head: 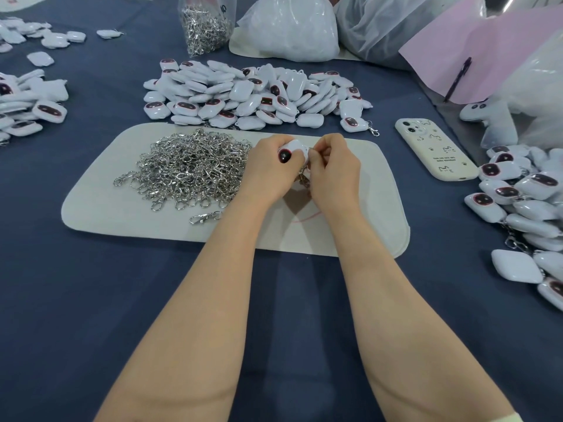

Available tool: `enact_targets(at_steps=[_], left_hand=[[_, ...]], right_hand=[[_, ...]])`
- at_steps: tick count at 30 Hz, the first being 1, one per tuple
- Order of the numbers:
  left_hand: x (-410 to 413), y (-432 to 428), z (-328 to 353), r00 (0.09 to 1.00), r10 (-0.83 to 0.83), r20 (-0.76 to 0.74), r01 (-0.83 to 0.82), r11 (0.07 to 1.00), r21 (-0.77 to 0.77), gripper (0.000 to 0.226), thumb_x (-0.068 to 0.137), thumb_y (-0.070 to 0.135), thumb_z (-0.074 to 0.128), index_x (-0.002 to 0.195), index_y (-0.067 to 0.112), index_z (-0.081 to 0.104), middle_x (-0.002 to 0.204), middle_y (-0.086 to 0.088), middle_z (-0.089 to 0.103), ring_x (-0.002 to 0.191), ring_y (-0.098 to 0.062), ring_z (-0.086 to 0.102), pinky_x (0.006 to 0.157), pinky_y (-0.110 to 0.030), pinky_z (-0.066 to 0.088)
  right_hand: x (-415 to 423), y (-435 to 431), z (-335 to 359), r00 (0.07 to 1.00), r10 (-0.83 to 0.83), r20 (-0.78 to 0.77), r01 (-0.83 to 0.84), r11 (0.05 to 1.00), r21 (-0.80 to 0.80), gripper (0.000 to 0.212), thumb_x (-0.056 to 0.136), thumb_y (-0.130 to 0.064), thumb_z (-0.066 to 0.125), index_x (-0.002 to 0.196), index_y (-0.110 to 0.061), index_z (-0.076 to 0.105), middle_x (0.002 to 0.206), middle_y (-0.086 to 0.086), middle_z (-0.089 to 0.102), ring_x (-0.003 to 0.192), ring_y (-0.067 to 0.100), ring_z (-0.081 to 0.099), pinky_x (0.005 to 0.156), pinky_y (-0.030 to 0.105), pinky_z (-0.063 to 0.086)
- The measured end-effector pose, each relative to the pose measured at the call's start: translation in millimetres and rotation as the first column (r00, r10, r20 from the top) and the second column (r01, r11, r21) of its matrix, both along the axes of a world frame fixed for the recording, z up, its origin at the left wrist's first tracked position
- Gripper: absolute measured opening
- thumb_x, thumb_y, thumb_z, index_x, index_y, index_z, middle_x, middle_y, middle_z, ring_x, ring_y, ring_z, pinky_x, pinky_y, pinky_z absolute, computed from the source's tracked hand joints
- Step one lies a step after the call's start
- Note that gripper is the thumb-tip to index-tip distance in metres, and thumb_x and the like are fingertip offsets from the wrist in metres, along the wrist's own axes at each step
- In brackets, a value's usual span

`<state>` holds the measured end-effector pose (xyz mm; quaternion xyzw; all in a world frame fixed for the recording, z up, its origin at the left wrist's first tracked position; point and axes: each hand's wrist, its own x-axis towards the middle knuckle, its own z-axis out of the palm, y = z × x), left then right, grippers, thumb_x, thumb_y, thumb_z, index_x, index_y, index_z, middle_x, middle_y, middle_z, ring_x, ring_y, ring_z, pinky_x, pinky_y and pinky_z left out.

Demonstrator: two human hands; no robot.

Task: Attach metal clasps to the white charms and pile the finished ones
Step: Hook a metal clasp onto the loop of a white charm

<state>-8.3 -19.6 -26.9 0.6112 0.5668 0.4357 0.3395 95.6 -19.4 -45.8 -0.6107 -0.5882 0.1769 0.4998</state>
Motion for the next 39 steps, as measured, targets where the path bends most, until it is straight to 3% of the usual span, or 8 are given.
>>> enact_targets(at_steps=[6, 11, 14, 17, 22, 26, 35, 39], left_hand=[[-1.1, 0.5, 1.6, 0.999, 0.013, -0.037, -0.013, 1.0, 0.012, 0.019, 0.085, 0.018, 0.056, 0.097, 0.008, 0.066, 0.086, -0.02, 0.066, 0.084, -0.037, 0.065, 0.077, -0.054, 0.054], [-0.9, 0.1, 0.9, 0.997, 0.011, -0.075, -0.009, 1.0, 0.027, 0.016, 0.086, 0.016, 0.056, 0.095, 0.008, 0.066, 0.084, -0.017, 0.066, 0.083, -0.037, 0.065, 0.077, -0.047, 0.053], [-1.6, 0.2, 2.3, 0.998, 0.032, -0.057, -0.03, 0.999, 0.033, 0.017, 0.085, 0.013, 0.055, 0.09, 0.0, 0.064, 0.078, -0.023, 0.062, 0.077, -0.038, 0.064, 0.072, -0.05, 0.053], [1.0, 0.5, 5.9, 0.999, 0.034, -0.022, -0.033, 0.998, 0.045, 0.018, 0.085, 0.014, 0.055, 0.093, 0.003, 0.065, 0.08, -0.019, 0.063, 0.079, -0.038, 0.063, 0.072, -0.054, 0.053], [1.2, -1.4, 3.8, 0.998, 0.023, -0.06, -0.021, 0.999, 0.038, 0.019, 0.086, 0.015, 0.056, 0.1, 0.007, 0.066, 0.089, -0.017, 0.067, 0.082, -0.036, 0.065, 0.076, -0.05, 0.053], [0.5, -2.0, 4.6, 0.999, 0.031, -0.037, -0.031, 1.0, 0.006, 0.023, 0.086, 0.017, 0.057, 0.107, 0.011, 0.065, 0.094, -0.015, 0.068, 0.087, -0.035, 0.065, 0.08, -0.052, 0.053], [0.9, -1.6, 3.1, 0.999, 0.025, -0.029, -0.025, 1.0, 0.006, 0.01, 0.086, 0.016, 0.056, 0.094, 0.017, 0.062, 0.09, -0.02, 0.066, 0.084, -0.037, 0.065, 0.077, -0.054, 0.053], [0.9, -1.0, 3.2, 0.999, 0.034, -0.004, -0.034, 0.999, -0.014, 0.019, 0.086, 0.017, 0.056, 0.102, 0.012, 0.065, 0.091, -0.019, 0.066, 0.086, -0.038, 0.064, 0.079, -0.055, 0.053]], right_hand=[[-0.7, -0.1, -0.7, 0.999, 0.025, 0.039, -0.026, 1.0, 0.008, 0.006, 0.091, -0.002, 0.05, 0.093, -0.006, 0.054, 0.079, -0.001, 0.055, 0.073, 0.015, 0.05, 0.062, 0.016, 0.032], [-0.6, -1.5, 0.2, 1.0, 0.012, -0.005, -0.012, 1.0, 0.016, 0.007, 0.09, -0.001, 0.05, 0.092, -0.007, 0.054, 0.074, -0.005, 0.053, 0.068, 0.01, 0.05, 0.059, 0.007, 0.035], [-2.2, -2.0, 0.7, 0.999, 0.035, -0.008, -0.035, 0.999, -0.006, 0.01, 0.09, -0.001, 0.05, 0.089, -0.011, 0.052, 0.071, -0.007, 0.052, 0.068, 0.012, 0.05, 0.059, 0.012, 0.036], [-3.1, -2.3, 0.3, 0.998, 0.039, -0.042, -0.04, 0.999, -0.025, 0.015, 0.088, 0.001, 0.048, 0.087, -0.013, 0.05, 0.071, -0.007, 0.053, 0.068, 0.013, 0.05, 0.058, 0.015, 0.038], [-1.1, -1.8, -1.3, 0.999, -0.004, -0.039, 0.004, 1.0, 0.014, 0.007, 0.09, -0.003, 0.052, 0.09, -0.01, 0.054, 0.069, -0.015, 0.049, 0.063, 0.001, 0.049, 0.06, 0.008, 0.038], [-1.0, -1.5, -1.7, 1.0, 0.008, -0.021, -0.007, 1.0, 0.02, 0.005, 0.09, -0.003, 0.052, 0.093, -0.006, 0.055, 0.069, -0.016, 0.048, 0.066, 0.005, 0.048, 0.062, 0.014, 0.036], [-0.2, 0.2, -2.1, 0.999, 0.001, -0.039, -0.001, 1.0, -0.003, 0.005, 0.091, -0.004, 0.052, 0.093, -0.006, 0.056, 0.069, -0.014, 0.049, 0.064, 0.004, 0.048, 0.061, 0.01, 0.037], [-0.3, -0.3, -1.8, 1.0, 0.014, -0.008, -0.013, 1.0, 0.01, 0.008, 0.091, -0.003, 0.052, 0.091, -0.011, 0.053, 0.07, -0.016, 0.048, 0.064, 0.0, 0.048, 0.06, 0.005, 0.036]])
